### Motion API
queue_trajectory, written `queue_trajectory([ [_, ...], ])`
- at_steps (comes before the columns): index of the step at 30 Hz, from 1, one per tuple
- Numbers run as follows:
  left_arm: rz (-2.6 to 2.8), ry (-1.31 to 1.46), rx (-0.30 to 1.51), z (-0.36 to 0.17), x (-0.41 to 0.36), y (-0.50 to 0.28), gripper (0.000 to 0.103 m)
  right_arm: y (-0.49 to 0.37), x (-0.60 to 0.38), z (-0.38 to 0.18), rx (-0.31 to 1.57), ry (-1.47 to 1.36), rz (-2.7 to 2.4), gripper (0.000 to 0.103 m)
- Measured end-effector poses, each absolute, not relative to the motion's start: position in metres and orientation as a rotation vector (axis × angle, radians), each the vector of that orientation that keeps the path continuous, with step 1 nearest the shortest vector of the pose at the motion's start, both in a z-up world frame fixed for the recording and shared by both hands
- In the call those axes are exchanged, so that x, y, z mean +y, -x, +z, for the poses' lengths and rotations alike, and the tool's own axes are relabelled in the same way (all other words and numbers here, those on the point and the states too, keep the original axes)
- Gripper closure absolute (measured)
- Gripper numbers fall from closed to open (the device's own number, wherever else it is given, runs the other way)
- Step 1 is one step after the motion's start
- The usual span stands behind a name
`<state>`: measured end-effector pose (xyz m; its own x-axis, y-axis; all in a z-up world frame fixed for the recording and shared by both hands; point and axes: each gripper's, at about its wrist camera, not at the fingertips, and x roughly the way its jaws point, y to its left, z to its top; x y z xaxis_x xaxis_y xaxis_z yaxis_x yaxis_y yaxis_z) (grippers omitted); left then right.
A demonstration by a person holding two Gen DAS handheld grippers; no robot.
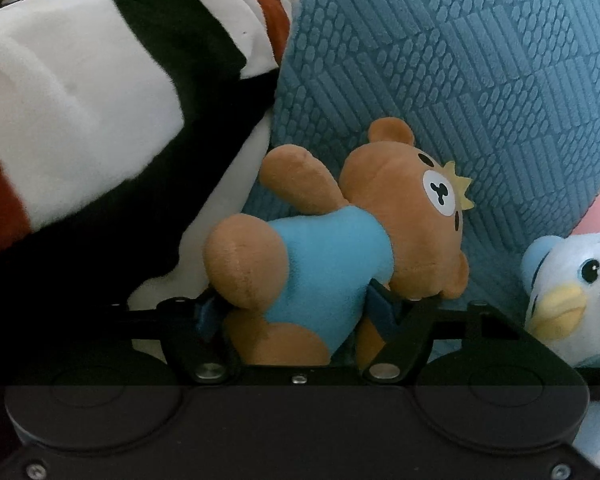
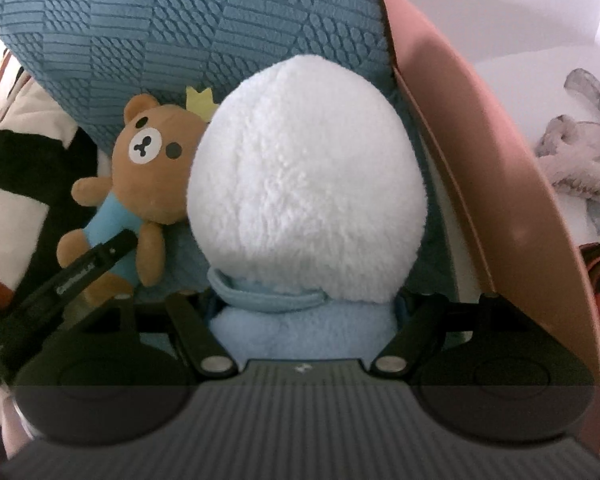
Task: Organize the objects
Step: 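Close left gripper on brown bear while right gripper grasps white bird plush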
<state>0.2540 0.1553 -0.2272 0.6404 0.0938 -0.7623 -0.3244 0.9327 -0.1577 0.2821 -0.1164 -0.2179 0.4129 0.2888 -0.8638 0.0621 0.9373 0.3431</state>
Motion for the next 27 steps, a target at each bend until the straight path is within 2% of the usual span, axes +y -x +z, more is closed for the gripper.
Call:
queue_trajectory([
  [14, 0.26, 0.37, 0.829, -0.219, 0.141, -0.211, 0.04, -0.25, -0.12, -0.2, 1.148, -0.245, 0.212, 0.026],
  [22, 0.275, 0.403, 0.816, -0.212, 0.13, -0.193, 0.047, -0.237, -0.113, -0.203, 1.16, -0.201, 0.234, 0.026],
  [27, 0.273, 0.422, 0.835, -0.21, 0.127, -0.185, 0.048, -0.231, -0.111, -0.205, 1.165, -0.176, 0.248, 0.026],
])
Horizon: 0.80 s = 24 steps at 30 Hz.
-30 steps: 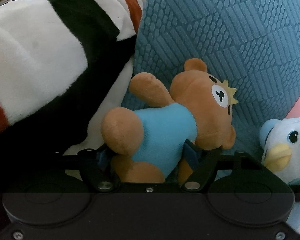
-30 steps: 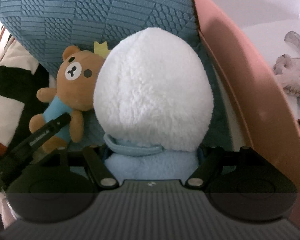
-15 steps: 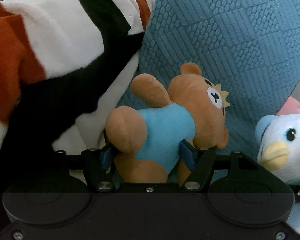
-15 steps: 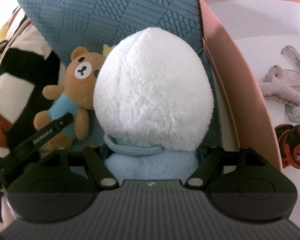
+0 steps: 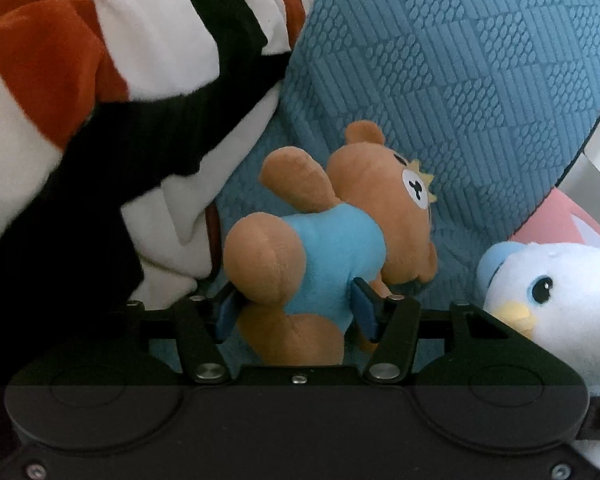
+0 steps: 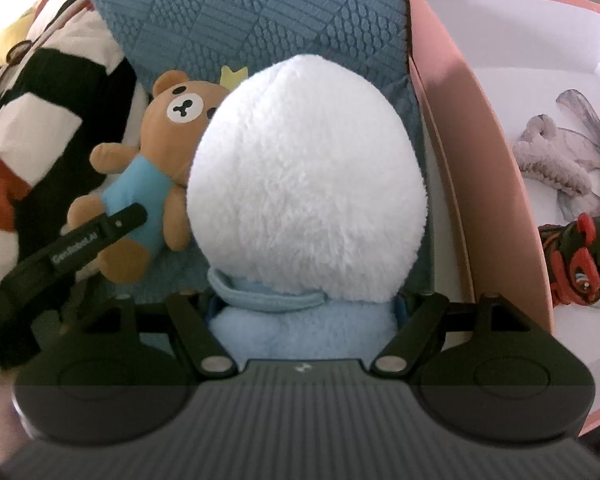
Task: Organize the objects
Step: 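Close left gripper on brown bear while right gripper grasps white bird plush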
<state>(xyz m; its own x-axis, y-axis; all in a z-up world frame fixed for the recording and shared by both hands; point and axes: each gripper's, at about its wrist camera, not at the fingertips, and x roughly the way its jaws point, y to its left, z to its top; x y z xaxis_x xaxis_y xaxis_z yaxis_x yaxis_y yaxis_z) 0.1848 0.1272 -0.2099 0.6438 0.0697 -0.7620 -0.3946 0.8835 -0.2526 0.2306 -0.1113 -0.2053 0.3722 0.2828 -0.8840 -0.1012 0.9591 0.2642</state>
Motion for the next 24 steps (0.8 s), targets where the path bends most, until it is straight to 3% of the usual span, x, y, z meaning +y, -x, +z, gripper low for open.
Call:
queue_trajectory([
  [4, 0.264, 0.396, 0.863, -0.212, 0.126, -0.192, 0.04, -0.229, -0.111, -0.21, 1.178, -0.159, 0.246, 0.026],
  [10, 0.286, 0.424, 0.871, -0.219, 0.134, -0.201, 0.015, -0.232, -0.112, -0.218, 1.192, -0.152, 0.228, 0.026],
  [19, 0.249, 0.409, 0.881, -0.232, 0.135, -0.221, 0.017, -0.24, -0.113, -0.227, 1.201, -0.156, 0.223, 0.025],
  [24, 0.247, 0.406, 0.853, -0.237, 0.138, -0.224, 0.025, -0.243, -0.112, -0.23, 1.196, -0.157, 0.231, 0.024],
])
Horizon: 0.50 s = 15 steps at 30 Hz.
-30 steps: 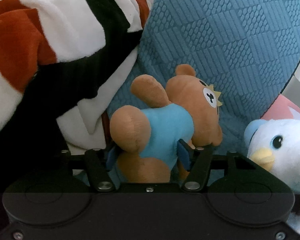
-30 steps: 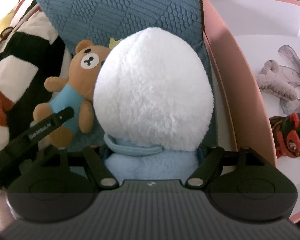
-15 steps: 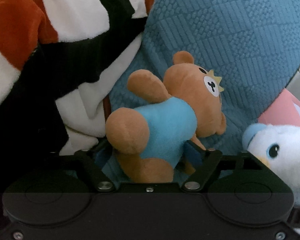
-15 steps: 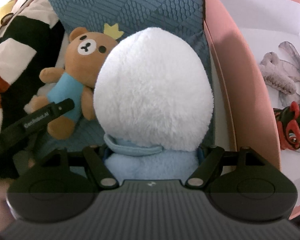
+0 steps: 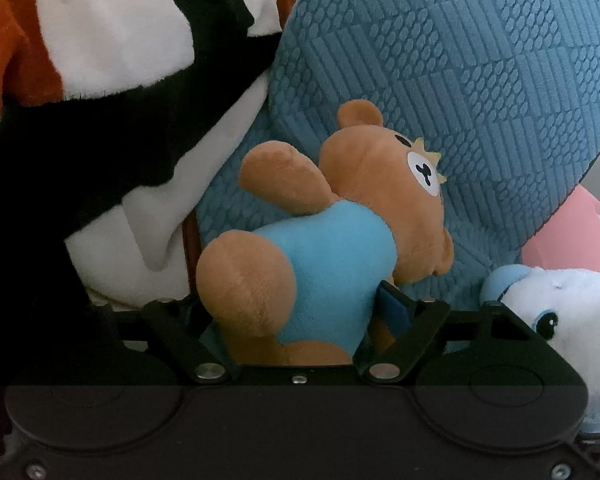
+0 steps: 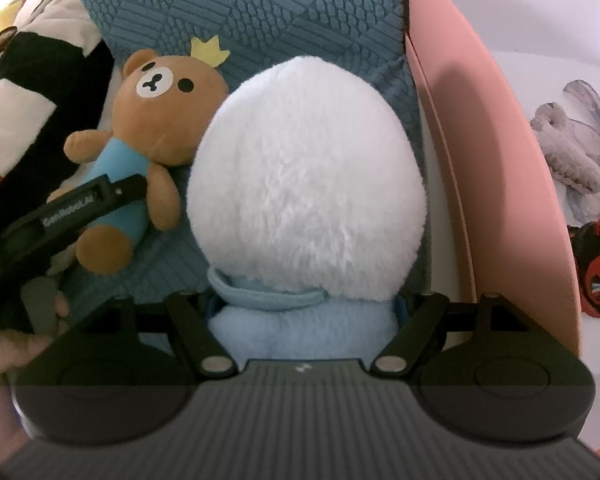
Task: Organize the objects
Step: 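Close left gripper on brown bear while right gripper grasps white bird plush, then lift brown bear with left gripper while right gripper lifts bird plush toward box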
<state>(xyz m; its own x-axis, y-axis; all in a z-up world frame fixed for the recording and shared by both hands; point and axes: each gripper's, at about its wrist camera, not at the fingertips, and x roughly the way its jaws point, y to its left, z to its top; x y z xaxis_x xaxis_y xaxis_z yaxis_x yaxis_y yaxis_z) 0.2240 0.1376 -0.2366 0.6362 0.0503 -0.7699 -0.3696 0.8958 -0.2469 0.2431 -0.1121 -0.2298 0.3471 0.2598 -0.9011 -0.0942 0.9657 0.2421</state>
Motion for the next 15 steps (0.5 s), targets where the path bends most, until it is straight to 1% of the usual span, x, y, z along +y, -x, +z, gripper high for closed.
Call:
queue_trajectory([
  [2, 0.246, 0.414, 0.841, -0.238, 0.139, -0.222, 0.029, -0.243, -0.113, -0.231, 1.194, -0.164, 0.233, 0.024],
  [7, 0.237, 0.443, 0.832, -0.235, 0.141, -0.218, 0.035, -0.244, -0.115, -0.231, 1.194, -0.176, 0.235, 0.024],
  [15, 0.192, 0.498, 0.827, -0.224, 0.139, -0.197, 0.038, -0.238, -0.117, -0.223, 1.19, -0.188, 0.248, 0.025],
])
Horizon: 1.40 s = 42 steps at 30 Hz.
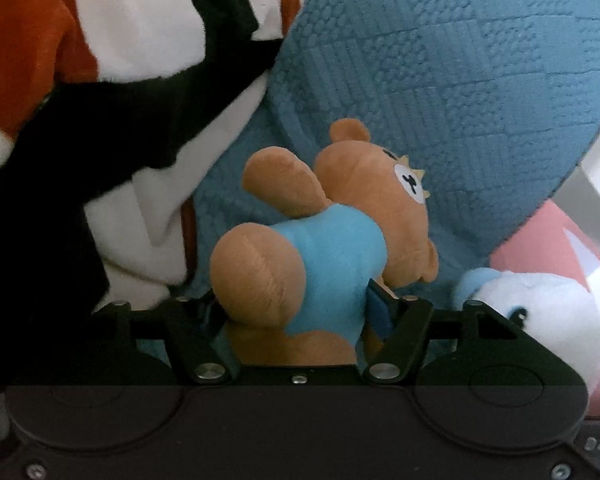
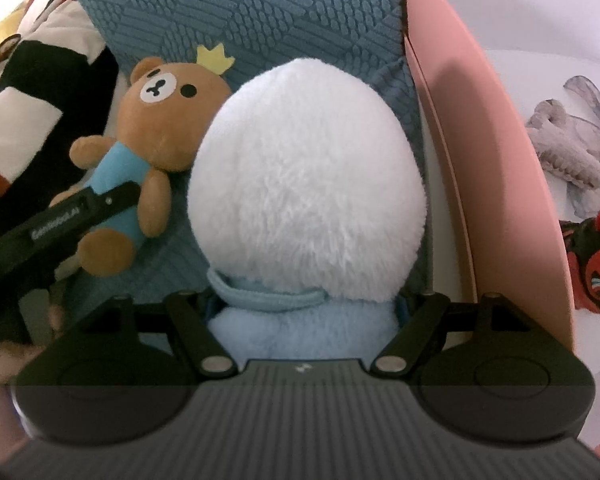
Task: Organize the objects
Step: 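Lift brown bear with left gripper while right gripper lifts bird plush toward box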
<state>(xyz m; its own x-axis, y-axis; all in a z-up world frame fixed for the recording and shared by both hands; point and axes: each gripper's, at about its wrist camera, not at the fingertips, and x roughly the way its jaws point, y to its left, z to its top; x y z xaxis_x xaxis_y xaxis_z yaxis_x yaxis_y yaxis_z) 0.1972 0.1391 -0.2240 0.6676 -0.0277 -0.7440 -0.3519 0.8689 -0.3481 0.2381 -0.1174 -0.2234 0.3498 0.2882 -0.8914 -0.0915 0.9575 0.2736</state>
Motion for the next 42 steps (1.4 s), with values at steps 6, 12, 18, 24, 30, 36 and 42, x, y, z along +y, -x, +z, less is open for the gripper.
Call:
queue_trajectory([
  [6, 0.176, 0.494, 0.829, -0.209, 0.129, -0.182, 0.039, -0.226, -0.12, -0.209, 1.18, -0.183, 0.262, 0.025],
  [12, 0.175, 0.514, 0.837, -0.199, 0.123, -0.168, 0.041, -0.22, -0.127, -0.186, 1.164, -0.194, 0.276, 0.025],
  [18, 0.171, 0.542, 0.84, -0.187, 0.117, -0.154, 0.041, -0.216, -0.129, -0.168, 1.162, -0.167, 0.292, 0.025],
  [24, 0.163, 0.573, 0.838, -0.168, 0.111, -0.144, 0.041, -0.21, -0.136, -0.149, 1.158, -0.154, 0.297, 0.025],
  [30, 0.142, 0.563, 0.836, -0.144, 0.096, -0.14, 0.041, -0.21, -0.145, -0.125, 1.144, -0.129, 0.304, 0.025],
  [36, 0.101, 0.552, 0.844, -0.122, 0.084, -0.144, 0.041, -0.21, -0.168, -0.109, 1.161, -0.164, 0.289, 0.025],
  [42, 0.072, 0.535, 0.822, -0.092, 0.07, -0.154, 0.041, -0.207, -0.191, -0.09, 1.144, -0.184, 0.255, 0.025],
])
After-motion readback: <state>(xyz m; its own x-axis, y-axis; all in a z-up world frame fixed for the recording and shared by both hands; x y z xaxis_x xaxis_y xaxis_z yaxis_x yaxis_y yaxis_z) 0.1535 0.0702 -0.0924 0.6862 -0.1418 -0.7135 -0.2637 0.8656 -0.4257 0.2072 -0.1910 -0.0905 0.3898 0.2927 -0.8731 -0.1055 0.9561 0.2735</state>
